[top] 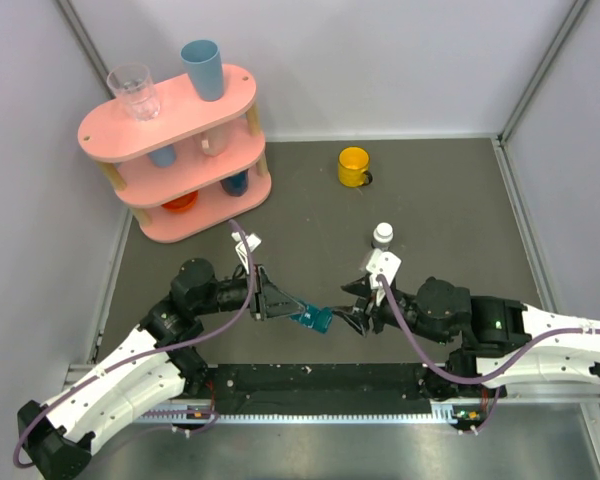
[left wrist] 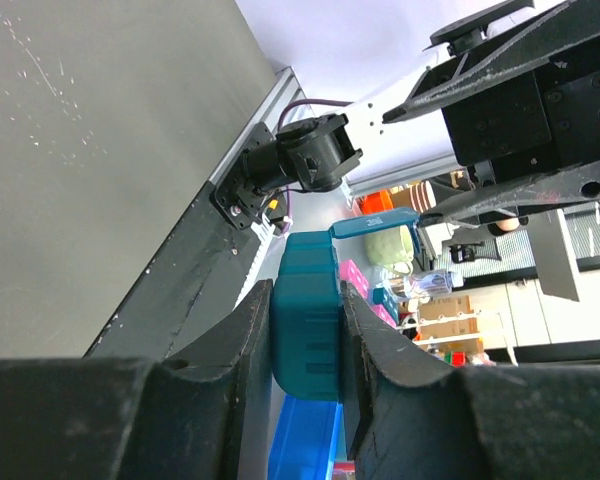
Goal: Sort the pills into containers
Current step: Open the pill container.
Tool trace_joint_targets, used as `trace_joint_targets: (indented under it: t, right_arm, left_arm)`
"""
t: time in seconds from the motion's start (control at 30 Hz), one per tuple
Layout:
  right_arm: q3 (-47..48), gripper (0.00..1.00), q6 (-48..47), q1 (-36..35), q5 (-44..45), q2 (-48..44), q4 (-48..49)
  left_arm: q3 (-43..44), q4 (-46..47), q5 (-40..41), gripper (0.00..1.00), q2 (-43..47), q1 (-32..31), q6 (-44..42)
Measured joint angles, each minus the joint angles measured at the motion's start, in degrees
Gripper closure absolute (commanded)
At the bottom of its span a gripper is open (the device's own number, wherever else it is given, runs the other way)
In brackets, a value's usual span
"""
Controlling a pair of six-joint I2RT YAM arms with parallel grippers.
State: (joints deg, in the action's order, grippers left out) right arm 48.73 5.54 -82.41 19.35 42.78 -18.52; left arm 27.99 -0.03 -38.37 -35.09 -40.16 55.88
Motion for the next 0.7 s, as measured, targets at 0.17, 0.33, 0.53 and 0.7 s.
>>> trace_joint_targets:
  t: [0.17, 0.33, 0.53, 0.7]
  right_arm:
    - [0.00, 0.50, -0.17, 0.00, 3.02, -0.07, -0.55]
    - [-0.02, 0.50, -0.15, 0.00, 4.94, -0.07, -0.85]
    - [-1.46, 0.50, 0.31, 0.02, 6.03, 0.11, -1.11]
    - [-2.29, 0.50, 1.25, 0.04, 5.88, 1.07, -1.77]
  left_arm:
    - [0.00, -0.07, -0.48, 1.00, -0.04, 0.00, -0.33]
    - [0.00, 0.00, -1.31, 1.00, -0.04, 0.00, -0.31]
    - [-0.15, 0.94, -2.19, 1.00, 0.09, 0.00, 0.26]
    - [-0.24, 2.62, -2.51, 1.00, 0.42, 0.00, 1.05]
